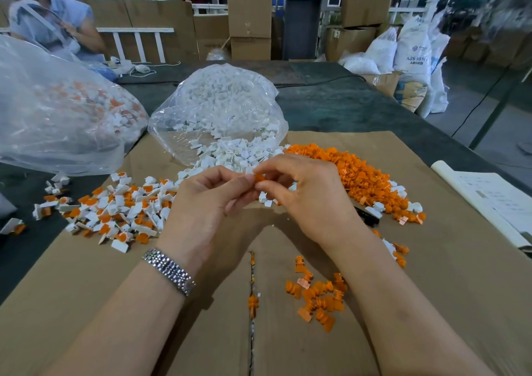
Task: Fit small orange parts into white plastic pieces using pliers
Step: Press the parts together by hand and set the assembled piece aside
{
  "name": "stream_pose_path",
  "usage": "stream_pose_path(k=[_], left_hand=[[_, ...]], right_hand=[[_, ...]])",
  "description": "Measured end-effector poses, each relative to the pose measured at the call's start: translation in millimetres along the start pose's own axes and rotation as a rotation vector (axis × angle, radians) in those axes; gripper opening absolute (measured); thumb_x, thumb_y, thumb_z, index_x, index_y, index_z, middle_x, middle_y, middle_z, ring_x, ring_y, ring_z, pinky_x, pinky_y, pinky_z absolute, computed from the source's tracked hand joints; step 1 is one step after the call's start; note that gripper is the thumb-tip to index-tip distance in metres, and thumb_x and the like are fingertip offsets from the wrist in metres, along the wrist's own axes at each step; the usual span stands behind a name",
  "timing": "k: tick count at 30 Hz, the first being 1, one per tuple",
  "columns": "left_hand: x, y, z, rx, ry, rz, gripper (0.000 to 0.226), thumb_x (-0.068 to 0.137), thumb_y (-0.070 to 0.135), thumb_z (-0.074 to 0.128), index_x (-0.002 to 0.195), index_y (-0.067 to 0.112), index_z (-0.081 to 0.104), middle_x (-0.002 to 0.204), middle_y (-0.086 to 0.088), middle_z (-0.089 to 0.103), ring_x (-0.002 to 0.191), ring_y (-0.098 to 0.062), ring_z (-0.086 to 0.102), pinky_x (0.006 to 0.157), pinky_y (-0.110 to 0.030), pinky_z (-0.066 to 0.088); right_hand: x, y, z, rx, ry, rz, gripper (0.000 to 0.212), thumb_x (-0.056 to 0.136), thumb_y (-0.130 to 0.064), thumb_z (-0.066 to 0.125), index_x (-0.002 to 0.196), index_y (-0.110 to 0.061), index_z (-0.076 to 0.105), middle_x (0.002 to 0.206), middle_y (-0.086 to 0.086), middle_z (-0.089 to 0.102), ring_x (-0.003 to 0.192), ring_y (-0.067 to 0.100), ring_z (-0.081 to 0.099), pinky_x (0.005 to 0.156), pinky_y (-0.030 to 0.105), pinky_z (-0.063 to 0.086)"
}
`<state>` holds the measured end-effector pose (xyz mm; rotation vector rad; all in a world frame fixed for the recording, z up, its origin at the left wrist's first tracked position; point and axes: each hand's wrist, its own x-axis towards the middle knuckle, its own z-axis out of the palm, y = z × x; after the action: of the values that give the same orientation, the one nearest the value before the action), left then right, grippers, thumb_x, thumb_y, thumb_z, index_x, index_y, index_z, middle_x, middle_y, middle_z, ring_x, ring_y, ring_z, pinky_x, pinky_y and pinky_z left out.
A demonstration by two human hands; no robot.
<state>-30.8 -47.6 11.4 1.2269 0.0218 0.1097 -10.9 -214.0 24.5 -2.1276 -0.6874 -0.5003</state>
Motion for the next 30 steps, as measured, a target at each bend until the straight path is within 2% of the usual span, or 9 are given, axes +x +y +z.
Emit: stream_pose_path(k=[6,10,14,16,18,22,25,27,30], left_hand=[[-2.1,-0.9,3.7,-0.003,-0.025,0.010,0.009,0.075,0.014,0.077,0.066,0.011,0.075,0.081,-0.016,0.074,0.088,-0.028,0.076,0.084,-0.030,0.061],[-1.8,-0.8,2.0,-0.019,-0.029,0.025,0.008,0.073,0.014,0.079,0.068,0.009,0.074,0.085,-0.020,0.075,0.089,-0.030,0.077,0.080,-0.031,0.062],[-2.2,-2.8,-1.0,0.194,-0.008,0.099,0.010,0.072,0.023,0.083,0.072,0.016,0.077,0.095,-0.019,0.077,0.095,-0.033,0.076,0.094,-0.046,0.059],[-2.6,-4.4,-2.3,0.281,0.000,0.103,0.017,0.073,0.026,0.085,0.079,0.013,0.077,0.092,-0.018,0.078,0.094,-0.034,0.076,0.095,-0.050,0.058],[-2.8,-5.6,-1.4,0.276,0.009,0.072,0.022,0.073,0.021,0.085,0.083,0.004,0.074,0.090,-0.018,0.078,0.092,-0.032,0.077,0.094,-0.049,0.059],[-2.4,-3.2,4.2,0.061,0.028,0.025,0.015,0.070,0.008,0.080,0.074,0.001,0.068,0.086,-0.021,0.074,0.094,-0.034,0.075,0.096,-0.042,0.059],[-1.5,1.3,5.4,-0.122,0.037,-0.036,0.014,0.080,-0.005,0.074,0.076,0.000,0.062,0.101,-0.027,0.073,0.101,-0.033,0.075,0.093,-0.034,0.059],[-1.7,3.0,3.8,-0.184,0.025,-0.073,0.013,0.081,-0.004,0.074,0.079,-0.001,0.062,0.108,-0.027,0.073,0.102,-0.031,0.075,0.089,-0.030,0.060],[-1.5,3.2,1.7,-0.154,-0.001,-0.090,0.013,0.075,0.000,0.077,0.081,0.003,0.066,0.097,-0.020,0.076,0.096,-0.029,0.077,0.080,-0.026,0.061]], right_hand=[[-1.7,1.0,4.1,0.069,0.024,0.088,0.015,0.087,-0.020,0.079,0.097,-0.011,0.073,0.081,0.000,0.073,0.061,0.009,0.070,0.067,0.034,0.060],[-1.2,0.0,7.1,0.295,0.022,0.195,0.007,0.095,-0.019,0.071,0.091,-0.013,0.071,0.071,-0.001,0.074,0.060,0.010,0.072,0.066,0.029,0.062],[1.3,3.5,4.6,0.354,-0.018,0.246,0.006,0.096,-0.017,0.069,0.090,-0.015,0.069,0.072,0.000,0.073,0.061,0.014,0.073,0.071,0.031,0.061],[1.1,5.4,2.7,0.334,-0.029,0.227,0.007,0.095,-0.016,0.069,0.089,-0.014,0.070,0.071,0.001,0.071,0.059,0.013,0.070,0.070,0.031,0.060],[0.5,4.9,3.2,0.276,-0.056,0.191,0.007,0.095,-0.017,0.069,0.088,-0.015,0.070,0.071,-0.002,0.069,0.057,0.011,0.066,0.066,0.028,0.059],[2.5,2.0,4.1,0.309,-0.064,0.216,0.005,0.097,-0.022,0.067,0.096,-0.018,0.068,0.074,-0.006,0.070,0.060,0.008,0.062,0.063,0.024,0.055],[3.8,5.7,-2.0,0.419,-0.044,0.296,0.013,0.102,-0.023,0.060,0.107,-0.017,0.070,0.084,-0.001,0.072,0.070,0.008,0.066,0.071,0.022,0.056],[2.7,7.5,-4.5,0.438,-0.048,0.304,0.013,0.099,-0.019,0.064,0.108,-0.017,0.073,0.088,-0.004,0.075,0.078,0.007,0.070,0.074,0.019,0.056],[1.4,7.2,-2.4,0.460,-0.046,0.294,0.011,0.093,-0.013,0.072,0.103,-0.015,0.076,0.092,-0.002,0.076,0.084,0.009,0.072,0.076,0.016,0.054]])
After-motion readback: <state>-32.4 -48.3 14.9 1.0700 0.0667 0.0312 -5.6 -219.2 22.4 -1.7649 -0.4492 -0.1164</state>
